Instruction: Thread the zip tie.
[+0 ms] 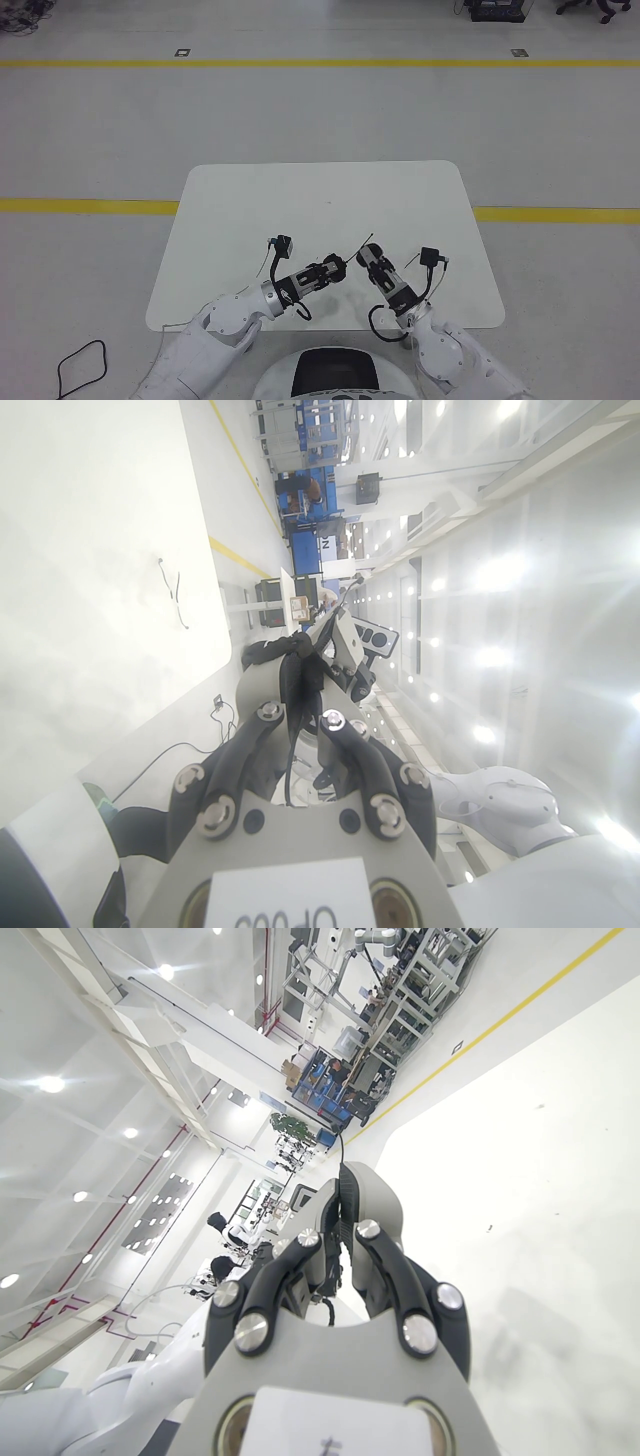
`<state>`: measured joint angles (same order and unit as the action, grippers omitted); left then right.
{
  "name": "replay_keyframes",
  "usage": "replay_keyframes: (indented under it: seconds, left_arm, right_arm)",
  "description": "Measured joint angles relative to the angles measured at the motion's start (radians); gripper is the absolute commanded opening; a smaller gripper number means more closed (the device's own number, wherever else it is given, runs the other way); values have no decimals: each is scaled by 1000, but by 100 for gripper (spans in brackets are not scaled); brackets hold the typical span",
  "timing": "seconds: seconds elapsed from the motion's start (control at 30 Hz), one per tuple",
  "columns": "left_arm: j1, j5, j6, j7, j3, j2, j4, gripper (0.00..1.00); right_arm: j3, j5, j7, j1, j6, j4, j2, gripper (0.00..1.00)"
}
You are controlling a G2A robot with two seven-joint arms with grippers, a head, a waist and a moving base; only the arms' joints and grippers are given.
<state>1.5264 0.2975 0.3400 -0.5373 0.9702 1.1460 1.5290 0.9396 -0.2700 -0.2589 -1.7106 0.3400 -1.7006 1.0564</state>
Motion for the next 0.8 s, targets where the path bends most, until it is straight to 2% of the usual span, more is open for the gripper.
replay_keyframes:
  seconds: [0.8]
  left_arm:
    - [0, 0, 0, 0, 0, 0, 0, 0]
  right_arm:
    - [14, -31, 24, -15, 0, 2, 11, 0]
